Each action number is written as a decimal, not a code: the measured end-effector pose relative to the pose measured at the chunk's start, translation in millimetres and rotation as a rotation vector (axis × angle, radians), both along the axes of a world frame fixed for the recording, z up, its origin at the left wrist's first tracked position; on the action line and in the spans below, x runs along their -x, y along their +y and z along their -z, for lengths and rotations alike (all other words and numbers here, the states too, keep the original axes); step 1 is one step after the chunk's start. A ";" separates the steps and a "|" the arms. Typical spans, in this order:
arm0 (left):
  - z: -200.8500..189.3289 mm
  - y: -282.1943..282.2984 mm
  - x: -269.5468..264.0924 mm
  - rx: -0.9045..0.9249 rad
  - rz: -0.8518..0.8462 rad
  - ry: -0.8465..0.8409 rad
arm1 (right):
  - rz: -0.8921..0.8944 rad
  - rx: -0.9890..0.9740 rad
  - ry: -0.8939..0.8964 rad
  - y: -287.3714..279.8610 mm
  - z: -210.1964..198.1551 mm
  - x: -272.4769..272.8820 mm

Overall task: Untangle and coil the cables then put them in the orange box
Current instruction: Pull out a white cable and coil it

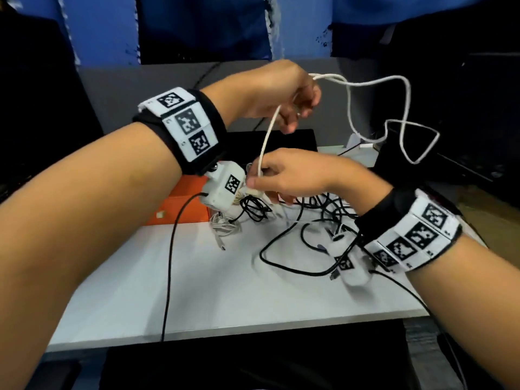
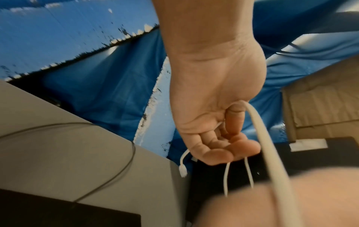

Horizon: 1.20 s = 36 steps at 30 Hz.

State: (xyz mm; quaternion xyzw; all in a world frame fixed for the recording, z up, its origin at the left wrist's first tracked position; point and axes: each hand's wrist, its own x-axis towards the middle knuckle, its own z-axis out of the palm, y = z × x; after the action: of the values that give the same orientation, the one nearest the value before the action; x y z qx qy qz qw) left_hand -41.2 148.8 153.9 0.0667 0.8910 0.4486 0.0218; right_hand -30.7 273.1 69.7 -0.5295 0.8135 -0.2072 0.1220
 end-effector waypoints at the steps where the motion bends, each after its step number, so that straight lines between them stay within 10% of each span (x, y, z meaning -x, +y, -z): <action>1: 0.4 6.6 0.5 0.027 0.002 0.018 | 0.012 0.074 -0.052 -2.5 3.2 0.9; 16: 67.5 -25.5 -81.9 -0.225 0.022 0.199 | 0.196 1.125 -0.588 34.7 -49.1 24.0; 21: 92.5 -43.6 -111.0 -0.568 -0.192 0.218 | 0.339 0.585 -0.470 37.3 -30.2 15.1; 28: 113.1 -44.1 -135.9 -0.200 -0.235 0.263 | 0.157 0.579 0.671 21.3 1.1 -45.5; 36: 106.8 -45.7 -150.3 -0.608 -0.257 0.010 | 0.172 0.461 0.424 27.8 21.5 -16.0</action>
State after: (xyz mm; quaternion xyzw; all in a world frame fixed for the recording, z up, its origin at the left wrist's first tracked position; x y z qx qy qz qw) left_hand 109.1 103.1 47.2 -0.0405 0.7177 0.6926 -0.0604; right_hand -14.7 300.9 48.2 -0.5039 0.7942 -0.2808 -0.1912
